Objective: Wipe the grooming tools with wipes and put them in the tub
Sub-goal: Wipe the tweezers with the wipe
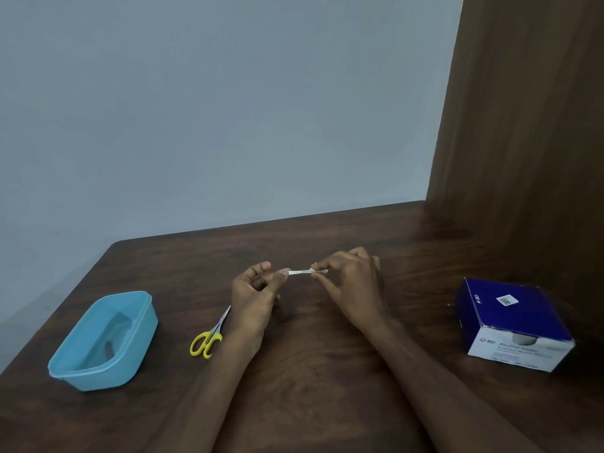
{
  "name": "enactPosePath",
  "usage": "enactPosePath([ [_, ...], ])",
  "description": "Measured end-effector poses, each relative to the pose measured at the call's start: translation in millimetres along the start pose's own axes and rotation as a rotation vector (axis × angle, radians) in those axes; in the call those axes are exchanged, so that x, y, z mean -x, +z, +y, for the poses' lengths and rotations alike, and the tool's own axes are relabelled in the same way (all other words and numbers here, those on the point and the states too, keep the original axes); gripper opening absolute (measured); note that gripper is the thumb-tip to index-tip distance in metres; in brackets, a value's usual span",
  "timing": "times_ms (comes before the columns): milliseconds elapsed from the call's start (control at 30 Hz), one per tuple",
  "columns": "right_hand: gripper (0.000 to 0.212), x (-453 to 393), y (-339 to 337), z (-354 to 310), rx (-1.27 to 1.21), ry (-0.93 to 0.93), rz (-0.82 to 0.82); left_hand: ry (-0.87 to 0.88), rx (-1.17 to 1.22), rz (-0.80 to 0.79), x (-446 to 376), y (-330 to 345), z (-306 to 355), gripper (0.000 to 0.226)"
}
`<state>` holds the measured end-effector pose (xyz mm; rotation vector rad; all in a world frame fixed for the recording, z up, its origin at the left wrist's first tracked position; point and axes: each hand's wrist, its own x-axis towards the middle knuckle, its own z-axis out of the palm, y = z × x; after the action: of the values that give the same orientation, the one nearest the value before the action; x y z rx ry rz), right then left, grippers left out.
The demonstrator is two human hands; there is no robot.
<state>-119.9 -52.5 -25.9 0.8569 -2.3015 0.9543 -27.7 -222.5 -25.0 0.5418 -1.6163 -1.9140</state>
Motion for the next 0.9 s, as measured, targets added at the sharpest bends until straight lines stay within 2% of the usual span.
enactPosePath([
  [167, 0.009, 0.9, 0.5, -0.1, -0.044, -0.049, -0.011, 0.028, -0.018, 0.011, 0.2, -1.2, 0.4, 0.020],
  [333, 0.007, 2.7, 2.9, 1.0, -0.102, -0.057, -0.059, 0.314, -0.425, -0.062, 8.2, -4.8, -1.8, 0.020],
  [467, 0.008, 1.3, -2.3, 4.9, -0.089, -0.032, -0.047, 0.523, -0.650, -0.078, 17.2, -2.3, 2.3, 0.017],
  [533, 0.009, -1.0, -6.7, 8.1, -0.046, -0.026, -0.061, 0.506, -0.695, -0.088, 14.9, -3.9, 5.0, 0.016],
  [700, 0.010, -0.8, -13.3, 13.1, -0.032, -0.008, -0.081, 0.414, -0.598, -0.092, 9.8, -4.4, 8.4, 0.015],
  [800, 0.010, 1.2, -15.0, 14.0, -0.109, 0.020, -0.103, 0.380, -0.548, -0.103, 12.7, -1.8, 10.0, 0.015],
  [900, 0.010, 3.3, -17.0, 14.7, -0.281, 0.046, -0.121, 0.431, -0.652, -0.117, 21.3, -3.3, 12.5, 0.012],
])
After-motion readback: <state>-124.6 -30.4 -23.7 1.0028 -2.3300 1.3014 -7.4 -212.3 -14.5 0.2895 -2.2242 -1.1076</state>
